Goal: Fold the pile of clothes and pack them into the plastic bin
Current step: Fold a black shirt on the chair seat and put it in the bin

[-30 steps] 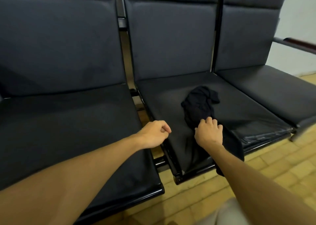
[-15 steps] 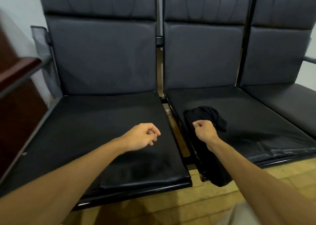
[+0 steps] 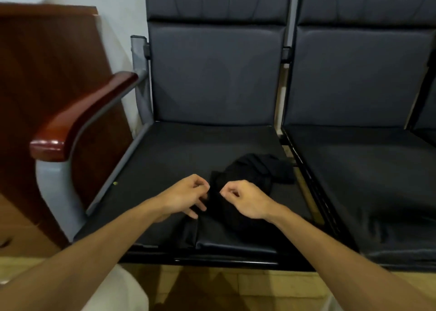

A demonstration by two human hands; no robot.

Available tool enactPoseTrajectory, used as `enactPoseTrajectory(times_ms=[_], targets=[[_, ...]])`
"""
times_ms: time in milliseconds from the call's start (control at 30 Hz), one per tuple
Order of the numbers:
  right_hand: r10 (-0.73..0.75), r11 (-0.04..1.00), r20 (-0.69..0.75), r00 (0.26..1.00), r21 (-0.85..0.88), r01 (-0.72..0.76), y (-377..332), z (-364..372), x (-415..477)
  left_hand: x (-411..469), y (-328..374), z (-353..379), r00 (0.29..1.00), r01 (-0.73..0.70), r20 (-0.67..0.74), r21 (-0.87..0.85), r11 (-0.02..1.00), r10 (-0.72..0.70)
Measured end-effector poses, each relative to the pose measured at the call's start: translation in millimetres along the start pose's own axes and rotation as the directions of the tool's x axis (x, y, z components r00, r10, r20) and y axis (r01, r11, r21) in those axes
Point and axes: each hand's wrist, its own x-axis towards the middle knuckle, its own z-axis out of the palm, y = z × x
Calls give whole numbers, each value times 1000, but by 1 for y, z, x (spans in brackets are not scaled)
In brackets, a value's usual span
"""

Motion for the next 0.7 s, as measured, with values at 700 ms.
enactPoseTrajectory(times_ms=[700], targets=[[42,919,88,995,-395,-4,17,-21,19,82,-22,17,961,44,-229,-436,899,-158]])
